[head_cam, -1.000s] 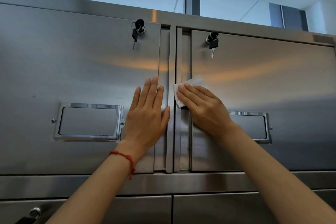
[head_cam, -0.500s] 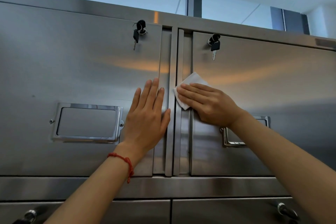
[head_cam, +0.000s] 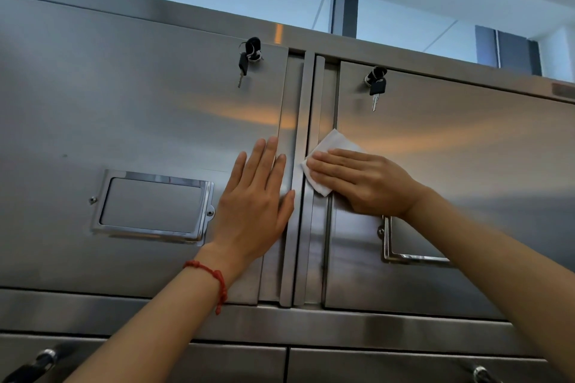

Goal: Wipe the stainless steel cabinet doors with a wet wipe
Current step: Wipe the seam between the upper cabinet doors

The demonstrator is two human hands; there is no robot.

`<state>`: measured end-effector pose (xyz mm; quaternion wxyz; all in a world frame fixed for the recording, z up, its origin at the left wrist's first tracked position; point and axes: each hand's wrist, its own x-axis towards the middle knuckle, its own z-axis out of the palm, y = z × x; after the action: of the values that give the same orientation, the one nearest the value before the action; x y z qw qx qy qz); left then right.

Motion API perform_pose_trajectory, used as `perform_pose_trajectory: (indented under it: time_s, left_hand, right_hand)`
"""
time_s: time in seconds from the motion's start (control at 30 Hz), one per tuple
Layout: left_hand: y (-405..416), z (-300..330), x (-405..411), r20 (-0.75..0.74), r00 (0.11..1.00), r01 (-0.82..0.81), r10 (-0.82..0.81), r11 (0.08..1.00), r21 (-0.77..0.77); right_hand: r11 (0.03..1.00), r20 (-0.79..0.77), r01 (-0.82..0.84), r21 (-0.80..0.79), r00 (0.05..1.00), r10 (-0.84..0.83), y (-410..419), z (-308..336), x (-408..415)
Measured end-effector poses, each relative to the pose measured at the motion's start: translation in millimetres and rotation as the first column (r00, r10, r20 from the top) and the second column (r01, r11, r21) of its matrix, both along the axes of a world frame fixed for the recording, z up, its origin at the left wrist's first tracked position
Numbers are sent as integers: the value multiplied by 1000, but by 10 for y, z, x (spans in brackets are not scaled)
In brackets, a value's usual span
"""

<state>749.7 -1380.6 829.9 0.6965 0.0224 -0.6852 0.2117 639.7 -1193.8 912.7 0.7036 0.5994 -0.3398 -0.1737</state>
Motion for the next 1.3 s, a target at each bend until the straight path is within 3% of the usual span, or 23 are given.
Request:
perform_pose_trajectory:
  time_s: [0.53,1.3]
  left_hand:
    - [11,-3,9,1,1000,2,-2,1000,5]
    - [2,-10,3,-19,1000,8,-8,1000,7]
  right_hand:
    - [996,-2,-25,86,1000,26,8,26,-10]
    - [988,136,-122,-91,982,134,-103,-207,-60]
